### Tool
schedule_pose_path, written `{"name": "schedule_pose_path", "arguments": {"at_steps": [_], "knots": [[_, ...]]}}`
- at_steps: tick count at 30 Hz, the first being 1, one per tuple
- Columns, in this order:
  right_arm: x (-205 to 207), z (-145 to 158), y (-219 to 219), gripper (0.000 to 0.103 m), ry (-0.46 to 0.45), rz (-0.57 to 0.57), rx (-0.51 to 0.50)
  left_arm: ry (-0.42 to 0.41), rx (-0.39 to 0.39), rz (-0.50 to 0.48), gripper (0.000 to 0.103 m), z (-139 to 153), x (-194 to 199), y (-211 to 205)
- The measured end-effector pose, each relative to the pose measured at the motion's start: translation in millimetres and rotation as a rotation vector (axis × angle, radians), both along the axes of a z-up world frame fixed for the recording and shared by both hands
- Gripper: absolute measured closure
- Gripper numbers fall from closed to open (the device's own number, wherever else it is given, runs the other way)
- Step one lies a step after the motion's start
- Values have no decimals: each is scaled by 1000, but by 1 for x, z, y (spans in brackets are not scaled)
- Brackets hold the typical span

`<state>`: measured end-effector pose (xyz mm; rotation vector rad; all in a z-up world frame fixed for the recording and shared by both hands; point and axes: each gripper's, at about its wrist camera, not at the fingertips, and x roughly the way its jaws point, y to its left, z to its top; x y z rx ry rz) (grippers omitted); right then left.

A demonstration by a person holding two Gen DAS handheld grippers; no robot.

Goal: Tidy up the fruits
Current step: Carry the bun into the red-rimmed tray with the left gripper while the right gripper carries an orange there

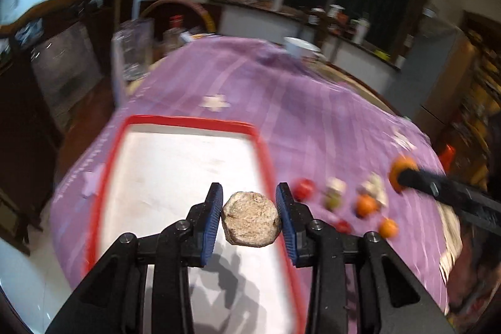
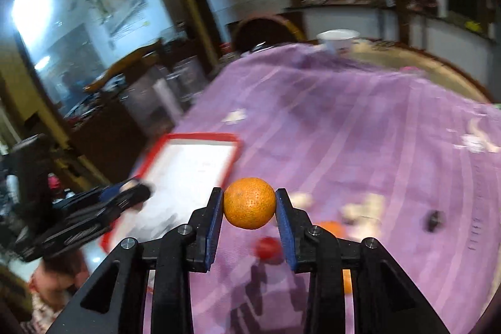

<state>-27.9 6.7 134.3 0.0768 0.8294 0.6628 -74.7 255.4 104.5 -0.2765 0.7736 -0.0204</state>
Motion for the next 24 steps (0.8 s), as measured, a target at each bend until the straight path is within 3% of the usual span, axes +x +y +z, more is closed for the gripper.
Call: {"name": "schedule_pose_path", "arguments": {"at_steps": [5,9,15,20,24], "knots": [[26,-24,77,67,47,74,-16,110,-89,98,69,-32,51,68],[47,-47,119,67,62,103,-59,154,-136,145,69,-54,76,95],[76,-80,163,66,87,123,-97,159,-130,149,68,-63,91,102],[84,-94,179,64,86,113,-131,147,-127,144,50,-63,91,102],[90,-101,184,62,131,122,-108,124,-146,165,48,-54,81,106]]}}
